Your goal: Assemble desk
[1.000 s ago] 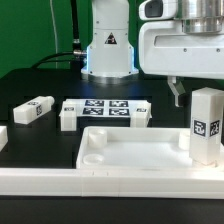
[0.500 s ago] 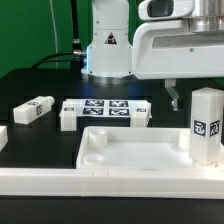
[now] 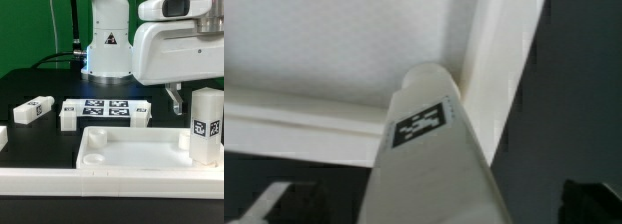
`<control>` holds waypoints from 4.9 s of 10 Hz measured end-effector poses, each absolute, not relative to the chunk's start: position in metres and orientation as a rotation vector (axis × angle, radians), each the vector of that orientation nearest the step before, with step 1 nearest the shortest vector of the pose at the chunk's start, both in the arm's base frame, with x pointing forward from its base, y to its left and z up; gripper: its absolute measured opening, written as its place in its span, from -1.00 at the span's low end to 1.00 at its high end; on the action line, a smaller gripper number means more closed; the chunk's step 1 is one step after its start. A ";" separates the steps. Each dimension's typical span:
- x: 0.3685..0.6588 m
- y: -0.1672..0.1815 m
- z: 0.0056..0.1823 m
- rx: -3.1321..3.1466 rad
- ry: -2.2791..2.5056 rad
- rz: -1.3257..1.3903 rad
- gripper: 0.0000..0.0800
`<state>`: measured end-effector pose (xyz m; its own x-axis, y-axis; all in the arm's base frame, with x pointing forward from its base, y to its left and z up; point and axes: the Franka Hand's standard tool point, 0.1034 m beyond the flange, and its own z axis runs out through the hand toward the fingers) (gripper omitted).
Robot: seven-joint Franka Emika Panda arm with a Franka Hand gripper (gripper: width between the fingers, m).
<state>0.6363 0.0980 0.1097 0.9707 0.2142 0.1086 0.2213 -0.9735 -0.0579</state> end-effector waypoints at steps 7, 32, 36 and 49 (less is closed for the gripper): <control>0.636 0.094 0.108 -3.028 -0.545 -0.159 -0.24; 0.634 0.090 0.107 -2.705 1.317 -0.034 0.43; 0.634 0.094 0.108 -2.921 0.747 -0.071 0.62; 0.635 0.090 0.107 -3.063 -0.515 -0.135 0.00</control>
Offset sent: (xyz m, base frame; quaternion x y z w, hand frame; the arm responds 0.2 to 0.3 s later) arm -0.0009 0.0015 -0.0003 0.0024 0.0045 -0.0626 0.9980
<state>0.6354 0.0895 0.1069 0.9415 0.3246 0.0908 0.3274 -0.9447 -0.0178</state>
